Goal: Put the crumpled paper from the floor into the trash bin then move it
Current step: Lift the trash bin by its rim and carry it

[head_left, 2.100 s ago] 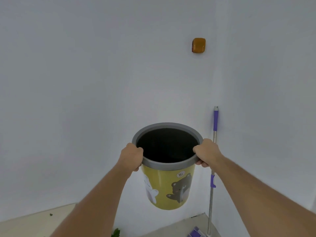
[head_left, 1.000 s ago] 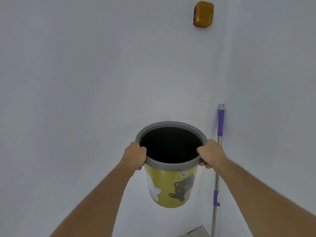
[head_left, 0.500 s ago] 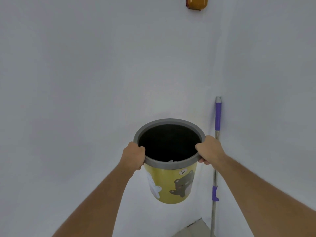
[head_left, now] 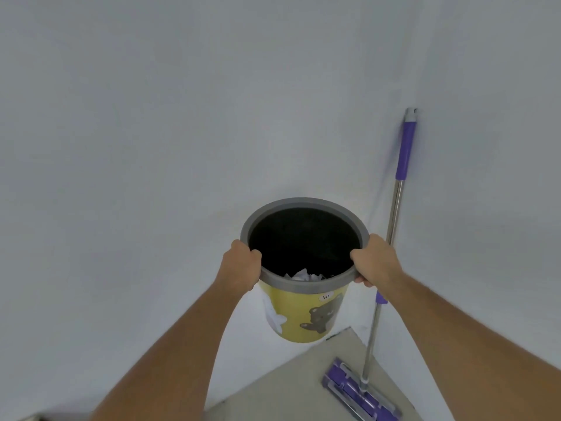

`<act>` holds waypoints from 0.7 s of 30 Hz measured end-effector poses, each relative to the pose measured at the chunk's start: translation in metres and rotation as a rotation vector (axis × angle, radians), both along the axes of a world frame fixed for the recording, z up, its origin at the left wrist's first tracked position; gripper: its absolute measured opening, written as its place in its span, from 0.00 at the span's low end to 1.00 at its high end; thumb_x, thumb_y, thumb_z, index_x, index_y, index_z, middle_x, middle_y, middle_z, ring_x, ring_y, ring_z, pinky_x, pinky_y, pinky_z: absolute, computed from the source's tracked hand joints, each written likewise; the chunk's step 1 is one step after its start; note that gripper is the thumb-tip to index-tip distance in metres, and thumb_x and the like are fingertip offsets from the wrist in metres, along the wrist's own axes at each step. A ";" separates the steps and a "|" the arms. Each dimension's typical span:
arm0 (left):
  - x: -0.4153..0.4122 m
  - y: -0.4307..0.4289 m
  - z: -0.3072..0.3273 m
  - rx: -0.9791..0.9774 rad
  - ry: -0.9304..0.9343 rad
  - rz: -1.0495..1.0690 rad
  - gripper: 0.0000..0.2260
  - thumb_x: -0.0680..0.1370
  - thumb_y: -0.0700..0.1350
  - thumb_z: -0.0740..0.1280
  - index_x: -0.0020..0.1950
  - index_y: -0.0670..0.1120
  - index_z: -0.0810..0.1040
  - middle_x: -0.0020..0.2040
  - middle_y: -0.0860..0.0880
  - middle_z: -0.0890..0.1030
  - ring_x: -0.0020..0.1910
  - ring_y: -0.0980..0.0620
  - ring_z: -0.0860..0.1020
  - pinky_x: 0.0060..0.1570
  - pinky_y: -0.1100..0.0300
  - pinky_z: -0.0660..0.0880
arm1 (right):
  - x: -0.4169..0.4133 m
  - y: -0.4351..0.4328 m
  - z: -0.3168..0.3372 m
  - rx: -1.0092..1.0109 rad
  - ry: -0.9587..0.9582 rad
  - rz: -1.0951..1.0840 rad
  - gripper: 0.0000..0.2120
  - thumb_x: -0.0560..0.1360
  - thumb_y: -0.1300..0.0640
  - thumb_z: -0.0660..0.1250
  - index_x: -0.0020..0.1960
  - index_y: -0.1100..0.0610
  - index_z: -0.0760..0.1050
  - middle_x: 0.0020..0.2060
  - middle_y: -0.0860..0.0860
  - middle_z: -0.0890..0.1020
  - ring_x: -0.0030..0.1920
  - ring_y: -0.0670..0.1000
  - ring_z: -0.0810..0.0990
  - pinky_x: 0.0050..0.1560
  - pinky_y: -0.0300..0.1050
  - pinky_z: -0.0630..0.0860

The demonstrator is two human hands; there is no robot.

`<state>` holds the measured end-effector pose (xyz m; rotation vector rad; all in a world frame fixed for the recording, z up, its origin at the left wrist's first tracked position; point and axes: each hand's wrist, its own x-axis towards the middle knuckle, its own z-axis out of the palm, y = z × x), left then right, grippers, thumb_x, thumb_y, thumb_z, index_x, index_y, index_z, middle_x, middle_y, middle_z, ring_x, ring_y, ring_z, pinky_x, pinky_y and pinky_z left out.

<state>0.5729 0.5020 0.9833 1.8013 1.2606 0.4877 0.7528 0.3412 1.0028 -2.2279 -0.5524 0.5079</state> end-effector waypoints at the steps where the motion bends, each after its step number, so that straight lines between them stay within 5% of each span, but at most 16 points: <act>1: 0.000 0.000 -0.015 -0.004 0.021 0.007 0.11 0.79 0.44 0.57 0.61 0.42 0.68 0.48 0.42 0.77 0.38 0.48 0.77 0.32 0.57 0.77 | 0.000 0.000 -0.014 -0.014 0.005 0.001 0.11 0.78 0.59 0.63 0.60 0.58 0.69 0.49 0.63 0.81 0.37 0.57 0.80 0.34 0.44 0.77; 6: -0.002 -0.004 -0.098 -0.015 0.105 0.020 0.12 0.80 0.46 0.58 0.61 0.44 0.68 0.49 0.43 0.78 0.43 0.46 0.80 0.44 0.51 0.83 | 0.000 -0.001 -0.096 -0.071 0.018 -0.012 0.13 0.78 0.58 0.63 0.62 0.56 0.68 0.48 0.60 0.81 0.39 0.58 0.83 0.32 0.44 0.77; 12: -0.003 -0.011 -0.229 -0.013 0.166 0.030 0.12 0.80 0.47 0.58 0.62 0.45 0.67 0.49 0.45 0.77 0.41 0.49 0.79 0.39 0.54 0.82 | -0.003 -0.005 -0.232 -0.112 0.041 -0.032 0.15 0.78 0.57 0.64 0.64 0.55 0.67 0.48 0.57 0.79 0.39 0.56 0.82 0.29 0.43 0.78; 15: -0.005 -0.015 -0.306 0.008 0.185 0.029 0.12 0.80 0.46 0.57 0.61 0.43 0.66 0.47 0.45 0.75 0.38 0.50 0.76 0.32 0.58 0.75 | -0.006 -0.008 -0.311 -0.133 0.049 -0.036 0.17 0.78 0.57 0.64 0.65 0.55 0.66 0.50 0.57 0.79 0.41 0.56 0.83 0.37 0.48 0.83; 21: -0.012 -0.021 -0.470 0.000 0.227 0.015 0.13 0.80 0.46 0.57 0.62 0.41 0.65 0.50 0.42 0.75 0.43 0.45 0.76 0.35 0.57 0.73 | -0.014 -0.009 -0.473 -0.117 0.025 -0.055 0.17 0.76 0.59 0.63 0.65 0.55 0.68 0.52 0.58 0.79 0.48 0.59 0.82 0.46 0.58 0.83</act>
